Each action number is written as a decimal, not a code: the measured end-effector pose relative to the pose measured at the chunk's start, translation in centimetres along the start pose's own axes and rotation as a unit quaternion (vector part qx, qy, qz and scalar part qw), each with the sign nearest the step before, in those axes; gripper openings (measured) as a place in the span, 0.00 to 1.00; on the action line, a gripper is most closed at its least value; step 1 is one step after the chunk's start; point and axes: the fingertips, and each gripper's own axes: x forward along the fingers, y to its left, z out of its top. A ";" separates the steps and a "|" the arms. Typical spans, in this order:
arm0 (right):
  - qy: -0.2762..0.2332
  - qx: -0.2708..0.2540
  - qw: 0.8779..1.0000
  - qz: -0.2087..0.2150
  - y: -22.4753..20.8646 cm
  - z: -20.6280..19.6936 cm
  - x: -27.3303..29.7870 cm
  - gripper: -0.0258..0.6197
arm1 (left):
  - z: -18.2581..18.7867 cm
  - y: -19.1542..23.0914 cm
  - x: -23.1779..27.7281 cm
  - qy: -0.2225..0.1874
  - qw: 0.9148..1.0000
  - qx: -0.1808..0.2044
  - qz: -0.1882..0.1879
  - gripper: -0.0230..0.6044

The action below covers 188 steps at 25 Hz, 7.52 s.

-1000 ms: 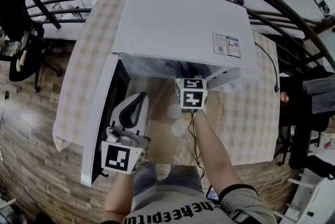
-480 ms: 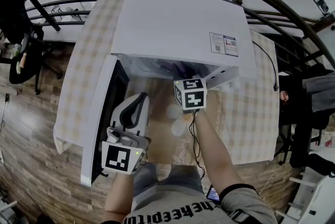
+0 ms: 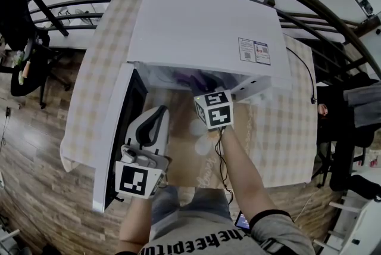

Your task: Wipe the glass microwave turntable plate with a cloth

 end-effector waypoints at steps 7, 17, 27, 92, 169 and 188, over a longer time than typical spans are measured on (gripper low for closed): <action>0.001 -0.001 1.000 0.025 1.3 0.0 -0.3 0.19 | -1.1 -0.2 -0.4 0.028 1.000 -0.007 -0.005 0.06; 0.003 -0.001 0.999 0.051 2.8 -0.1 -0.8 0.19 | -0.4 0.1 0.1 0.015 1.000 -0.003 -0.001 0.06; -0.033 0.041 0.999 0.005 0.0 1.4 -1.8 0.19 | -0.6 0.5 0.2 0.016 1.000 -0.005 0.003 0.06; -0.039 0.101 0.994 -0.019 2.6 1.4 -6.3 0.19 | 1.4 -0.1 -1.8 0.006 0.999 -0.009 -0.030 0.06; -0.302 0.053 0.944 -0.124 0.3 5.3 -42.4 0.21 | 10.9 -15.8 -6.2 -0.038 0.998 0.025 -0.049 0.06; -0.318 0.050 0.939 -0.120 -0.5 5.4 -43.2 0.21 | 10.8 -16.8 -6.2 -0.036 0.998 0.029 -0.038 0.06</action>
